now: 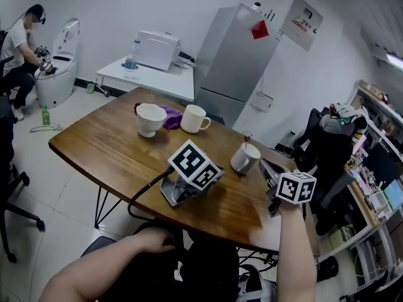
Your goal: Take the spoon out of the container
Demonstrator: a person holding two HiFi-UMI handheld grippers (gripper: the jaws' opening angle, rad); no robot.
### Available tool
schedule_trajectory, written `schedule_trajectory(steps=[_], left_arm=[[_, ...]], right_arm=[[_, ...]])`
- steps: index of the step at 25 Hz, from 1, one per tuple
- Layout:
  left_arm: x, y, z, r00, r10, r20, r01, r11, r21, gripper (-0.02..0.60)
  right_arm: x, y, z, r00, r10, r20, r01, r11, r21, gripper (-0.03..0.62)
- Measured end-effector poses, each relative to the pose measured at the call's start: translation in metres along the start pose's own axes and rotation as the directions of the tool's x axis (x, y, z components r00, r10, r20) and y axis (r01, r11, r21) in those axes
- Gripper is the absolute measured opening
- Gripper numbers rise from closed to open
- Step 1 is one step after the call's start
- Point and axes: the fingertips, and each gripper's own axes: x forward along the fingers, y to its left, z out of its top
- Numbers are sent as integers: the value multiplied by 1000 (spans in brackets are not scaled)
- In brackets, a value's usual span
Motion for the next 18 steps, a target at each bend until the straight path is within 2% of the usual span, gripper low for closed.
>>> schedule_trajectory(steps=[13,18], left_arm=[[2,-2,0,1000,0,0,0,1000,-1,12],[2,-1,0,1000,-1,0,1,1000,0,12]], right_arm=[[38,-22,35,994,-57,-93,53,998,-41,12],[58,-25,41,992,-57,-115,53,998,-32,41]])
